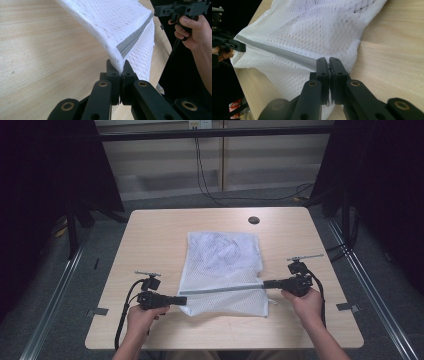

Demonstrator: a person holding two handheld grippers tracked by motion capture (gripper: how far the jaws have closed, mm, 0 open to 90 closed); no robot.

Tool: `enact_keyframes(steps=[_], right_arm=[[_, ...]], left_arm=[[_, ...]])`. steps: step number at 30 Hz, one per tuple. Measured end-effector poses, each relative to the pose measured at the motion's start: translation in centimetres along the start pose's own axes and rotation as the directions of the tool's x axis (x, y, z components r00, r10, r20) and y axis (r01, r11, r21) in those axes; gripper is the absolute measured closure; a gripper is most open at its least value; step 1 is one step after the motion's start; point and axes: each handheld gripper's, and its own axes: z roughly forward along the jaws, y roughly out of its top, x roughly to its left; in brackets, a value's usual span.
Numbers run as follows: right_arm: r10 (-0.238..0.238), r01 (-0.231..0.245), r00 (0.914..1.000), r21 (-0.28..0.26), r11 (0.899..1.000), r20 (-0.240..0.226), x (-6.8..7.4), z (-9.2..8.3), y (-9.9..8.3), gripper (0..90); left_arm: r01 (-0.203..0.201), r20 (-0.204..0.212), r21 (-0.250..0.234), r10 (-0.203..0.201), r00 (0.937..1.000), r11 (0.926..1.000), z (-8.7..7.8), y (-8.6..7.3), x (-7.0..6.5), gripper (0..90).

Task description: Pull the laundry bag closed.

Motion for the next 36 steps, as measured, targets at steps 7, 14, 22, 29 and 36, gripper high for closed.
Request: enact_keyframes(steps=[7, 14, 22, 29, 36], right_arm=[[0.010, -0.010, 0.9999, -0.006, 1.000, -0.001, -0.1, -0.3, 0.0, 86.9], [0.011, -0.011, 0.9999, -0.014, 1.000, 0.005, -0.2, -0.6, -0.1, 86.8], [0.006, -0.006, 0.9999, -0.021, 1.000, 0.010, 0.0, -0.6, -0.2, 86.2], [-0.019, 0.020, 0.9992, -0.030, 0.999, 0.037, 0.4, -0.4, -0.2, 76.6], [-0.026, 0.029, 0.9976, -0.047, 0.998, 0.065, 0.8, -0.3, 0.0, 55.7]], left_arm=[[0.003, 0.000, -0.002, -0.003, 1.0000, 1.0000, 0.1, 0.0, 0.0, 88.6], [0.008, 0.003, 0.002, -0.008, 1.0000, 1.0000, 0.2, 0.0, 0.0, 88.6], [-0.030, 0.014, 0.016, 0.029, 0.9995, 0.9994, 0.5, -0.1, -0.2, 87.0], [-0.067, -0.019, -0.008, 0.067, 0.9976, 0.9977, 0.3, -0.1, -0.5, 64.4], [-0.094, -0.092, -0.049, 0.089, 0.9917, 0.9944, -0.2, -0.1, -0.7, 39.2]])
